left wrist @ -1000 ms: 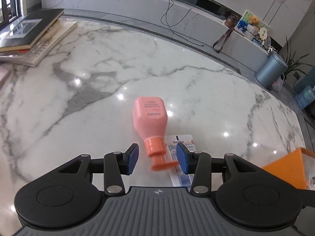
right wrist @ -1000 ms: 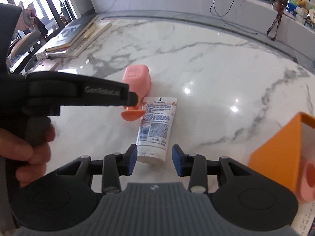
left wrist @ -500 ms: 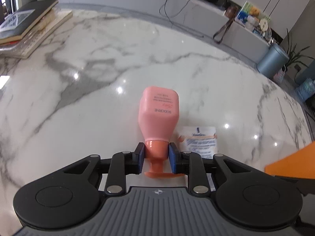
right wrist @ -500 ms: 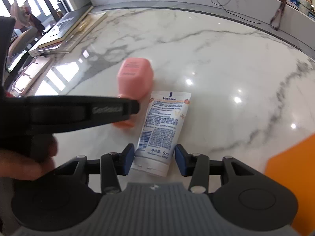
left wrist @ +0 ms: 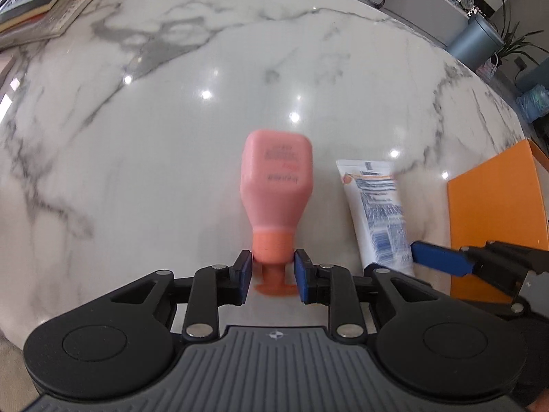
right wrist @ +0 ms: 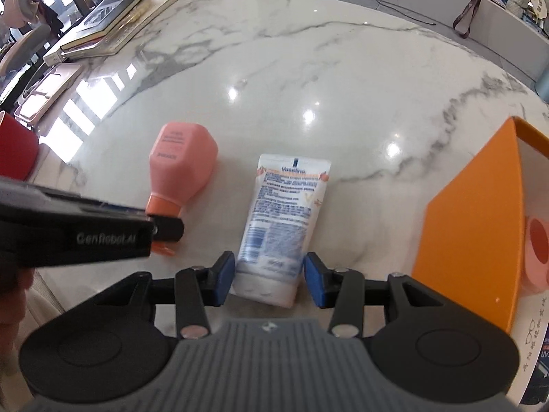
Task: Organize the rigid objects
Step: 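Grasp the pink body-wash bottle with the left tool while the right tool grasps the Vaseline tube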
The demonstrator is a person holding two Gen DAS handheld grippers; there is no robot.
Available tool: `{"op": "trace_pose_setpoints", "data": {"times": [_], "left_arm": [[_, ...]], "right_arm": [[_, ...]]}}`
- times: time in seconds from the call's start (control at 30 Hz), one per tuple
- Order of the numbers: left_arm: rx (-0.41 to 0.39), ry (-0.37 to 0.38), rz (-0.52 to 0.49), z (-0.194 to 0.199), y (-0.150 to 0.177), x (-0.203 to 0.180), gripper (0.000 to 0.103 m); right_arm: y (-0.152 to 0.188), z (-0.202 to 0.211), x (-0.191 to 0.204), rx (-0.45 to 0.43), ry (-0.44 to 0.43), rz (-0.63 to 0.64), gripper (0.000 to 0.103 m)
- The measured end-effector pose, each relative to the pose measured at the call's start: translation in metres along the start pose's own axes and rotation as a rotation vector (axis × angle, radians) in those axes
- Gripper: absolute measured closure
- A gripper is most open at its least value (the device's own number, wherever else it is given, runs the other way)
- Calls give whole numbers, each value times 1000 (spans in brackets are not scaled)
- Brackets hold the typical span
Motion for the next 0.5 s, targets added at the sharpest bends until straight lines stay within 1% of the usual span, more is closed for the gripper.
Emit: {"op": "trace_pose_setpoints", "data": {"times": [0.03, 0.07, 0.1, 0.13, 0.2, 0.27, 0.37, 0.43, 0.5], "left_arm": [[-14, 5, 4, 2, 0, 0, 63], [-39, 9, 10, 5, -4, 0, 61], [-75, 11, 11, 9, -8, 0, 55], [-113, 9, 8, 13, -13, 0, 45], [-180, -26, -12, 18, -24, -1, 34], [-213, -42, -57, 16, -32, -4, 34], [-238, -67, -129, 8, -40, -10, 33], [-235, -75, -153, 0, -41, -10, 33], [-216, -62, -151, -7, -39, -10, 35]], "right_arm": [[0, 1, 0, -8, 4, 0, 52], [-1, 2, -1, -17, 10, 2, 45], [-3, 2, -1, -26, 13, 3, 42], [-5, 2, 0, -37, 17, 6, 41], [-9, -1, 1, -45, 23, 15, 41], [-13, -5, 1, -45, 30, 18, 41], [-14, -11, 0, -37, 30, -8, 41], [-13, -13, -3, -31, 23, -27, 42], [-12, -15, -5, -26, 13, -46, 42]]}}
Point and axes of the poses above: each gripper's, at about its wrist camera, not at the fingertips, and z roughly against the way its jaws point, x to its left, y to its underside, the point moved 9 cm from there along -z, roughly the way its jaws point, and after that the axes turned 8 degrees about -x, right-handed, at the moved point
